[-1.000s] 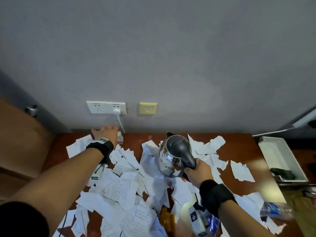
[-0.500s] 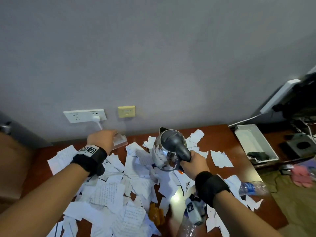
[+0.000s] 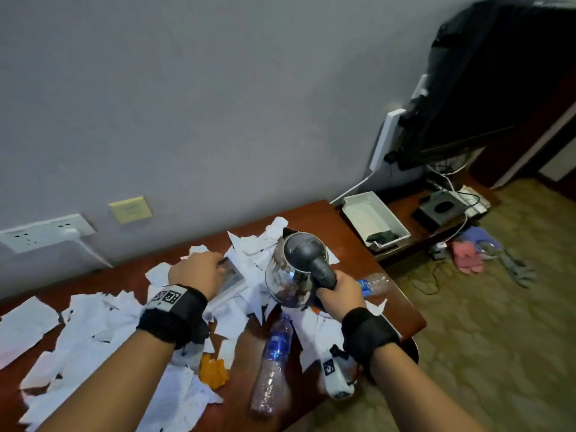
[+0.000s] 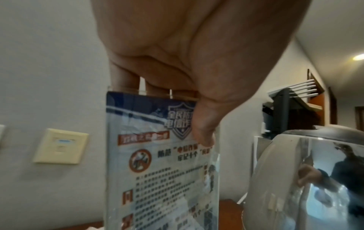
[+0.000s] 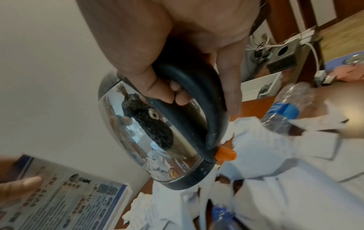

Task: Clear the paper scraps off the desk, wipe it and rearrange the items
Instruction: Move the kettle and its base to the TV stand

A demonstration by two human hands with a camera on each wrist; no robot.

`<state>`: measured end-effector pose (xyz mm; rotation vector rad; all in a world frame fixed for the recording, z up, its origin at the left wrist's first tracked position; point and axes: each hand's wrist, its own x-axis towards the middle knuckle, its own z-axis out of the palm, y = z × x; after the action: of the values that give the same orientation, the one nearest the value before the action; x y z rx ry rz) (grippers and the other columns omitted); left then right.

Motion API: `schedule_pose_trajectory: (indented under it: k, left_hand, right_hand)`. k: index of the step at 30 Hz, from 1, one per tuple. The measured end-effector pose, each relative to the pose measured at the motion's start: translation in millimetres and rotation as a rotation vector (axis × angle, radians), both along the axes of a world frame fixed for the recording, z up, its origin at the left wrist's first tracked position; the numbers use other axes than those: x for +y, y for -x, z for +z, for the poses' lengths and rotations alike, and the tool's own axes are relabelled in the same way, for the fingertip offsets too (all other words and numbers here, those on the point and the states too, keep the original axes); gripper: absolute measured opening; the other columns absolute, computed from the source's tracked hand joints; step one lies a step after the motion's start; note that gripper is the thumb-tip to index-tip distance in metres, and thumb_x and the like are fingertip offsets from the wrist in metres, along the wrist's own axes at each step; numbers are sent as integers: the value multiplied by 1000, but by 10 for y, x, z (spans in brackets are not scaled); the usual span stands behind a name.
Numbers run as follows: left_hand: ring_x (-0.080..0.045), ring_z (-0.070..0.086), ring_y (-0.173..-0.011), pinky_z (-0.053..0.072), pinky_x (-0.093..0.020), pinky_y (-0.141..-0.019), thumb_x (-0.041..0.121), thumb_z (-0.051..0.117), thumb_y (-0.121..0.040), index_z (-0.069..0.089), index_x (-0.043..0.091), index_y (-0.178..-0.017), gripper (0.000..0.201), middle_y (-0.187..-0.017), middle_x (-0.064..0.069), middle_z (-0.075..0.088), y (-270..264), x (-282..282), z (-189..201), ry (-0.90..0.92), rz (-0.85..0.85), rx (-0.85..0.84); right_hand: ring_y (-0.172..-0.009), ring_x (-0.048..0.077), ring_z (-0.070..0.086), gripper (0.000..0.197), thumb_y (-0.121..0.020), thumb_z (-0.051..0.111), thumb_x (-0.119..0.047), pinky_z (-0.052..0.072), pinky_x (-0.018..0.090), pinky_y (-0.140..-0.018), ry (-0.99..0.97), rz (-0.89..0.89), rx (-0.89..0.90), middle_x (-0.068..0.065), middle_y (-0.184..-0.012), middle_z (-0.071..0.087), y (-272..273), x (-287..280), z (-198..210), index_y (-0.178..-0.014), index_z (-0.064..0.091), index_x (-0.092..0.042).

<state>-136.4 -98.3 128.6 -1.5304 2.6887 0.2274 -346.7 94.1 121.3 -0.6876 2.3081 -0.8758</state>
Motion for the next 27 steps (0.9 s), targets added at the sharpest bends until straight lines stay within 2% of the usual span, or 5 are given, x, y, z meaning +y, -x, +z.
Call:
schedule_pose_trajectory:
  k: [5,11,17,22,27]
  left_hand:
    - [-27,64,-105,48,-32,-80,37,48,-97,64,37,-117,26,-117,1,69,852,788,59,27,-26,39]
    - [-28,64,-105,49,-33,-78,30,48,-95,61,36,-117,26,-115,0,68,1963,1676,65,20,-130,55]
    - [-23,66,-100,49,-31,-73,21,51,-92,57,35,-119,31,-112,4,69,3067,2279,119,7,-326,10]
    - [-29,66,-96,48,-33,-69,20,51,-93,57,33,-117,28,-109,-3,67,4143,2572,184,54,-502,-59]
    - [-29,63,-105,50,-37,-79,19,49,-94,55,31,-126,34,-117,-4,65,5274,2726,203,70,-633,-89]
  right_hand:
    - [-77,19,65,17,-67,62,-22,58,38,-76,10,-56,28,-3,-79,67,723,882,-40,-83,62,-26]
    - [-75,21,58,14,-71,65,-20,44,28,-64,-58,-34,137,-4,-75,60,1701,1870,58,-74,52,-26]
    - [-77,27,65,15,-67,67,-14,58,40,-69,1,-173,93,5,-78,66,2641,2506,46,-81,61,-15]
    - [-77,27,61,12,-73,66,-7,43,27,-60,7,-258,92,5,-76,63,3457,2867,39,-77,58,-15]
    - [-69,18,58,11,-75,66,-7,41,21,-52,-36,-328,148,0,-71,62,4292,3200,122,-83,60,-13]
